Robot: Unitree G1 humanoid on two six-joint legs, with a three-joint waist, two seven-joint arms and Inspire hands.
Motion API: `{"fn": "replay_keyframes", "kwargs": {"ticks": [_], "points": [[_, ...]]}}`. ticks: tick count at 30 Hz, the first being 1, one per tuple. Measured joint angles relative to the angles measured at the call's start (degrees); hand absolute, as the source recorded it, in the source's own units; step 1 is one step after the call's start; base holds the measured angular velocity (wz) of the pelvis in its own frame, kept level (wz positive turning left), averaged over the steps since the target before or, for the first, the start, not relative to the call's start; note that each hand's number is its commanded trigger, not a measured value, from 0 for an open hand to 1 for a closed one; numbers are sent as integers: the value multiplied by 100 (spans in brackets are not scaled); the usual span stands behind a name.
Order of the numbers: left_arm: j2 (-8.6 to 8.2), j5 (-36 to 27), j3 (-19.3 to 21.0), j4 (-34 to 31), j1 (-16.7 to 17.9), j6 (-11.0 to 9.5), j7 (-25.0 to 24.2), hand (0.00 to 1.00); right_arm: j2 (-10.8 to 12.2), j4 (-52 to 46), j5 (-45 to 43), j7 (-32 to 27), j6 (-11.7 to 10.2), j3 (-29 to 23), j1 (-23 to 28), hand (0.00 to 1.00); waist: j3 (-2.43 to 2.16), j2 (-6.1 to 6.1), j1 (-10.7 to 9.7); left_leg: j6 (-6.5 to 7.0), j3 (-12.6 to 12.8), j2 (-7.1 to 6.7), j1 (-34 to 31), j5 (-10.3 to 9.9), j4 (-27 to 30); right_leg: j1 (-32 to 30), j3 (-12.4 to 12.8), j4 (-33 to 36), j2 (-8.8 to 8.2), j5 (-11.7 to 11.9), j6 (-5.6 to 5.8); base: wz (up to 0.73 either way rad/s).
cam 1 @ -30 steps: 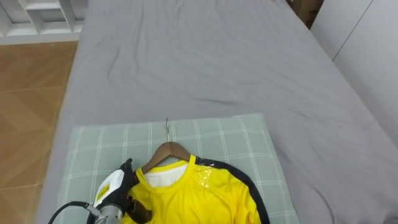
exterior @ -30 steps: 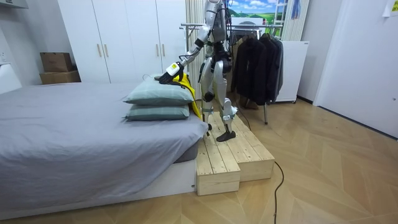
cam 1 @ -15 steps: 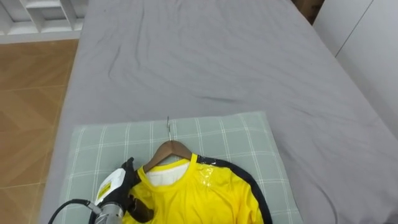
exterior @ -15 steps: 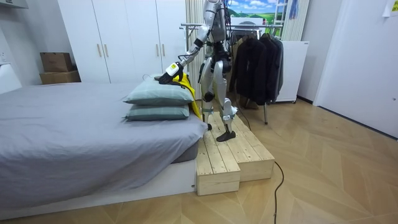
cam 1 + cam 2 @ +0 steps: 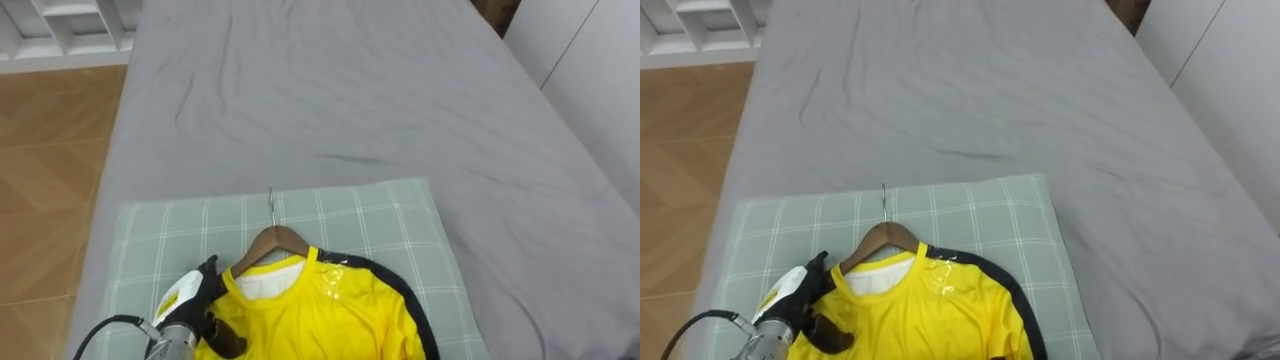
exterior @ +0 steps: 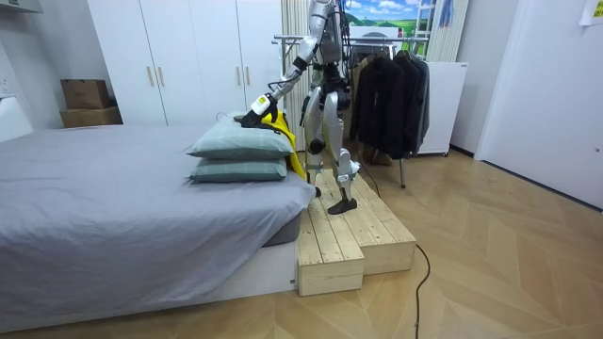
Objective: Hang clothes
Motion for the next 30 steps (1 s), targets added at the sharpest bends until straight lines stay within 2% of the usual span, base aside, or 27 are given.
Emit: {"fn": "replay_keyframes", "kwargs": {"ticks": [1,4,6,14,30], "points": [[9,0,0,0,-2,2,0,100,-4,0,0,11,-1,0,0,0,0,4,0,0,0,0,0,0,5,2,1,0,0,0,0,0],[118,9,1,-4,-55,7,12,100,-23,0,1,16,0,0,2,0,-2,34,-1,0,0,0,11,0,10,14,1,0,-1,0,0,0],[194,50,-9,-5,-117,74,-11,100,-39,-1,-6,16,1,0,6,0,-19,71,-7,1,0,0,25,0,9,28,1,0,-1,0,0,0],[104,100,-60,6,-64,337,-159,100,-43,-3,-29,13,11,-1,12,0,-28,89,-12,1,3,-2,59,1,-10,47,7,0,2,-1,1,0],[96,221,-60,71,73,372,-170,100,-41,-42,-247,14,2,-99,64,0,-27,86,1,1,127,-5,129,1,-72,46,134,-7,47,6,12,-4]]}}
